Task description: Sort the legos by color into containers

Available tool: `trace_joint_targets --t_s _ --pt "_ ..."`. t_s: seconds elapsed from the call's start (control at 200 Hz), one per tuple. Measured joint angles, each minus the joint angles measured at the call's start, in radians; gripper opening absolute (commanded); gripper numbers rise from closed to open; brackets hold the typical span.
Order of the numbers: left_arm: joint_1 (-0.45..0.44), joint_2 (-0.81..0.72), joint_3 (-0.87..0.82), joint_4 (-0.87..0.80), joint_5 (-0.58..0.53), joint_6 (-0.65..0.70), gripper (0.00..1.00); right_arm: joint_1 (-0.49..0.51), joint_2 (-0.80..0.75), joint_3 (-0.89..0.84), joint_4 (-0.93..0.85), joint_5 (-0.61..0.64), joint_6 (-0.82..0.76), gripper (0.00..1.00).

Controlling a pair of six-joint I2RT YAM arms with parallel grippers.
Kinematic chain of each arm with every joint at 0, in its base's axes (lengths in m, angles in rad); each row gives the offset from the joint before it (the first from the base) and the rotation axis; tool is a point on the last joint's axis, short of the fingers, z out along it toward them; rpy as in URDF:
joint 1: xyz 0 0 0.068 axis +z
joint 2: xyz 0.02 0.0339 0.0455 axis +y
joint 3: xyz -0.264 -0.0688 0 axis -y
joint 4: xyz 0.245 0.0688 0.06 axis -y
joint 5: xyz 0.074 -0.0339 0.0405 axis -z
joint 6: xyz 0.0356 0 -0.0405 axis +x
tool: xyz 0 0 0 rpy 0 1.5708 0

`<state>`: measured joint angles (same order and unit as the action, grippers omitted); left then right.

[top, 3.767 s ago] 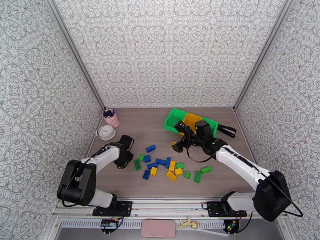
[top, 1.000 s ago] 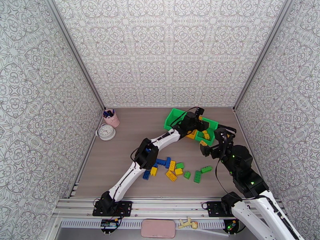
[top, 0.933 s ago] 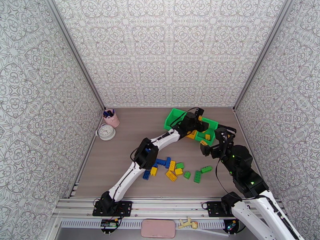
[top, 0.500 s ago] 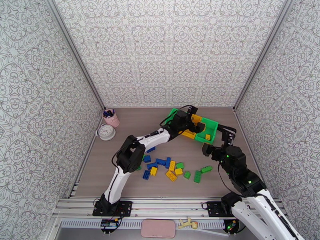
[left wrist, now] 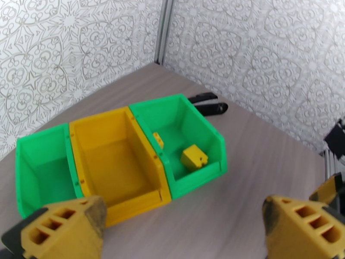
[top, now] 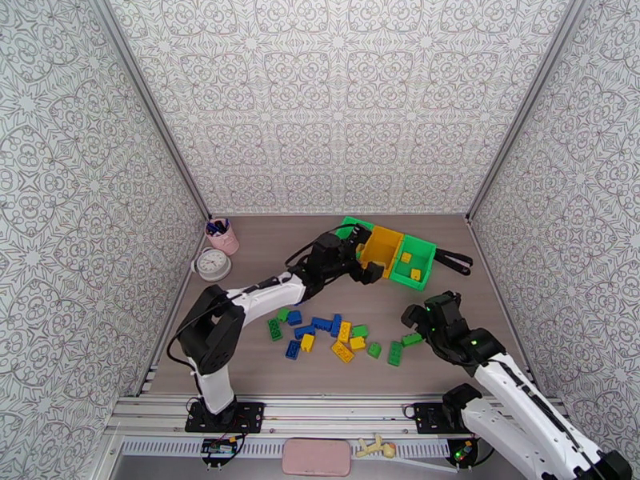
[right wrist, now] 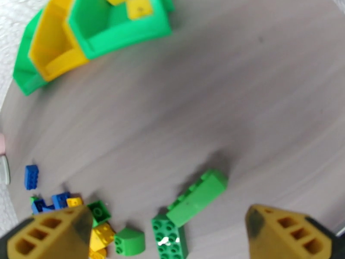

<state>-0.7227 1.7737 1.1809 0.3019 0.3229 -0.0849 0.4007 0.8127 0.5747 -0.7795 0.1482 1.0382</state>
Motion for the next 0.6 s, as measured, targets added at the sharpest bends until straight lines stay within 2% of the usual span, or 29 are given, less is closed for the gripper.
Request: trace_joint_targets --t_s 0.165,0.6 --pt "-0.009 -0.109 -0.144 0.002 0.007 0.077 1.0 -0.039 0.064 -0.034 0.02 -0.045 0.082 0.86" --pt "-0.069 -0.231 -0.258 -0.025 0.078 0.271 1.0 -0.082 0.284 -0.055 0.111 -0.129 0.135 0.64"
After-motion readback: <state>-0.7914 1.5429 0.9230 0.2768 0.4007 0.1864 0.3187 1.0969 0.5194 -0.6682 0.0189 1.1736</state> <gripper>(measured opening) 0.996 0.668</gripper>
